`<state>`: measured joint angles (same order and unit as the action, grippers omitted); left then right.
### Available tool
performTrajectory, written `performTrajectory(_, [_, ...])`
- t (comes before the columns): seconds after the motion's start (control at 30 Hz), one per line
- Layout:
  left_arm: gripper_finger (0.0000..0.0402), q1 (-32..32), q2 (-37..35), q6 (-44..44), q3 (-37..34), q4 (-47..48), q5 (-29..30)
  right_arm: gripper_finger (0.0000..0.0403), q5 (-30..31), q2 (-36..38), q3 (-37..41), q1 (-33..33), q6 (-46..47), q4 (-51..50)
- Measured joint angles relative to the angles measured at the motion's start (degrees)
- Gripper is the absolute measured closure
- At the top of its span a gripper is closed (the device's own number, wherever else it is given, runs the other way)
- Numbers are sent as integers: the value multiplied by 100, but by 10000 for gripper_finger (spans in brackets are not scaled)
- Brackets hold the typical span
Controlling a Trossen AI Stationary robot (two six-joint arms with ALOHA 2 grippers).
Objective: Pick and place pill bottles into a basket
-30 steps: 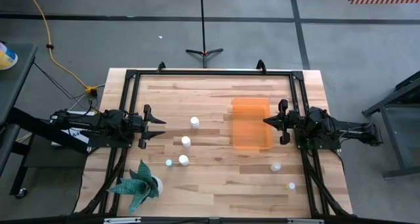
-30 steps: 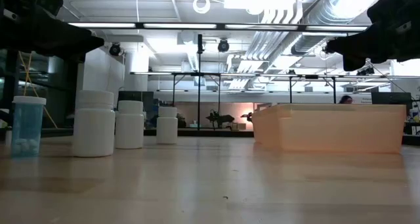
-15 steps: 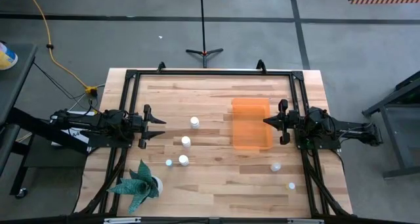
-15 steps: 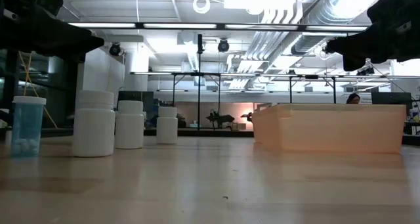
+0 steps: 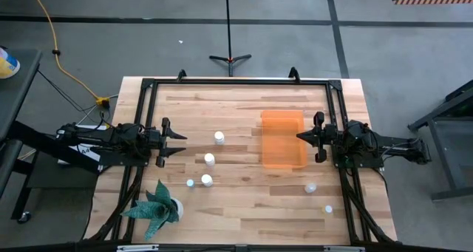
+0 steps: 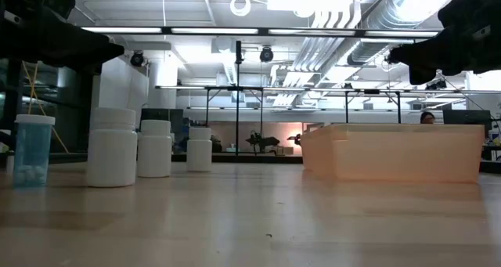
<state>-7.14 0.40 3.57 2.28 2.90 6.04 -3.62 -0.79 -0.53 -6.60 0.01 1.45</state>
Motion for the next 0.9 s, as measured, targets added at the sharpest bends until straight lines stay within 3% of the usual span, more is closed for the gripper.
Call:
performTrajectory(0.6, [181,-1,-1,-1,0,1,-2,402,25,1,1,0,-20,63])
performTrajectory(0.9, [181,-1,-2,-87,0,2,-2,402,1796,-1,-1,-2,197,230])
